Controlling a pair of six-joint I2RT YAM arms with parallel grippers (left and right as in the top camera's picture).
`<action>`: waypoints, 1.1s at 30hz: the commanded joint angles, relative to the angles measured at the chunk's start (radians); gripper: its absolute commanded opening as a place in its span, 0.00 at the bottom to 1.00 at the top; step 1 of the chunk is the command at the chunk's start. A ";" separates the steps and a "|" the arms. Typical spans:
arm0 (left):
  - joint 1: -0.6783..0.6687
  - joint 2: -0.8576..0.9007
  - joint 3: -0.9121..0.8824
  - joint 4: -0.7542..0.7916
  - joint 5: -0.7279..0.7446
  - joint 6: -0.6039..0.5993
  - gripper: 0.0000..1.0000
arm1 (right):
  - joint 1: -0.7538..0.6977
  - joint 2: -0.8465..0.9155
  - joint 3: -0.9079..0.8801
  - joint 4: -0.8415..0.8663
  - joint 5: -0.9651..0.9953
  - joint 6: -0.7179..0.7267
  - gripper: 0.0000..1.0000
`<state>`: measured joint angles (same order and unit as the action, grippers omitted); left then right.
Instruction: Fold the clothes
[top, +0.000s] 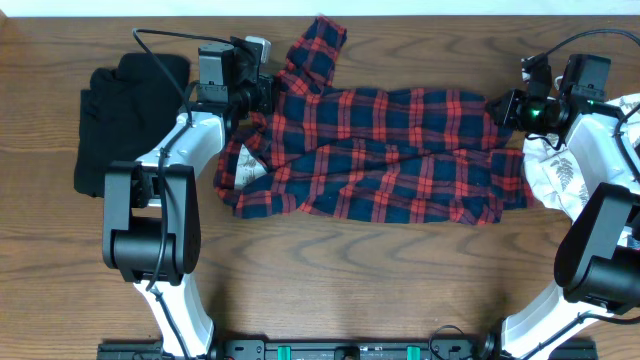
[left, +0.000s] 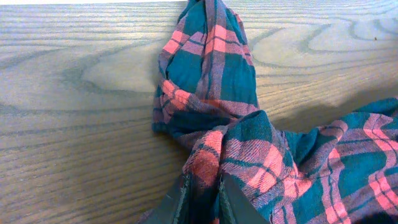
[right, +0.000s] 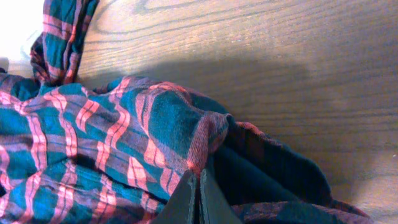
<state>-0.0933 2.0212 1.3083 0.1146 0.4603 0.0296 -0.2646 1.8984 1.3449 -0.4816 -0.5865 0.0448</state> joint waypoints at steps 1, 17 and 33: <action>0.005 -0.029 0.012 0.003 -0.008 0.003 0.17 | -0.003 -0.019 -0.004 -0.001 0.000 0.010 0.04; 0.001 -0.002 0.012 0.022 -0.008 0.003 0.21 | -0.003 -0.019 -0.004 0.000 0.004 0.010 0.03; -0.015 0.038 0.012 0.018 -0.008 0.003 0.22 | -0.003 -0.019 -0.004 0.000 0.007 0.010 0.04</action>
<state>-0.1074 2.0388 1.3083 0.1345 0.4603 0.0265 -0.2646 1.8984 1.3449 -0.4816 -0.5827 0.0448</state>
